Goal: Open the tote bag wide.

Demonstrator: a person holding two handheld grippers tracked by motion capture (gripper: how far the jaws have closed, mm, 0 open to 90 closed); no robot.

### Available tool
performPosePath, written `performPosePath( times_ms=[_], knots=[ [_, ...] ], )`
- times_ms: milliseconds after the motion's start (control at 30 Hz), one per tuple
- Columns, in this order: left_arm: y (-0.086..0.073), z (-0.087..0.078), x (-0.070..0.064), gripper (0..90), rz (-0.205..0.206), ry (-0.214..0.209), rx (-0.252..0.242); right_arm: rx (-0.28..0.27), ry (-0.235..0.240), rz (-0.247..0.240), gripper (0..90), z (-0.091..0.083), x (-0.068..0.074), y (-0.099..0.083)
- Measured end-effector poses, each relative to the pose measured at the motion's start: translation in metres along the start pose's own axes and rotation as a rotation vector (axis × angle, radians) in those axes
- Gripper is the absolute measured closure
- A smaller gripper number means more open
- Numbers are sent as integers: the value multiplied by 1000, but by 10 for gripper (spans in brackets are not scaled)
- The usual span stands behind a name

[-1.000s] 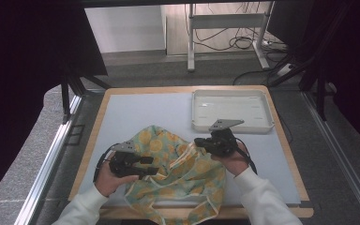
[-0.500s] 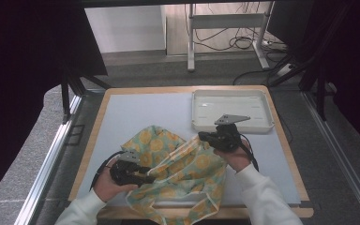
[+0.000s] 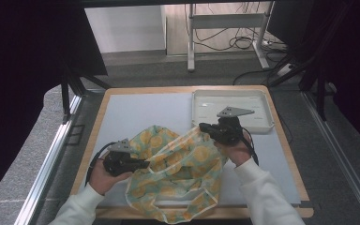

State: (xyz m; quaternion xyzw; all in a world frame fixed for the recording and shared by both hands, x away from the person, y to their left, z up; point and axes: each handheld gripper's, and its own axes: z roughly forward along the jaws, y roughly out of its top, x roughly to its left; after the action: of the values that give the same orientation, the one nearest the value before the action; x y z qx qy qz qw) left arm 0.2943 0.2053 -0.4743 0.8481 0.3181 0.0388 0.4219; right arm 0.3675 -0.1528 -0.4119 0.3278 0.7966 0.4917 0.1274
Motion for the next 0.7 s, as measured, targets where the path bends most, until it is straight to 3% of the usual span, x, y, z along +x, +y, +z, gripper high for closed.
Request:
performPosePath(
  times_ms=[200, 433, 700],
  knots=[
    [19, -5, 21, 895, -34, 65, -50, -9, -57, -22, 882, 10, -6, 17],
    [38, 2, 44, 897, -61, 145, -71, -10, -127, -18, 882, 28, -22, 31],
    [46, 15, 64, 897, -91, 202, -69, 29, -180, -3, 882, 50, -38, 27]
  ],
)
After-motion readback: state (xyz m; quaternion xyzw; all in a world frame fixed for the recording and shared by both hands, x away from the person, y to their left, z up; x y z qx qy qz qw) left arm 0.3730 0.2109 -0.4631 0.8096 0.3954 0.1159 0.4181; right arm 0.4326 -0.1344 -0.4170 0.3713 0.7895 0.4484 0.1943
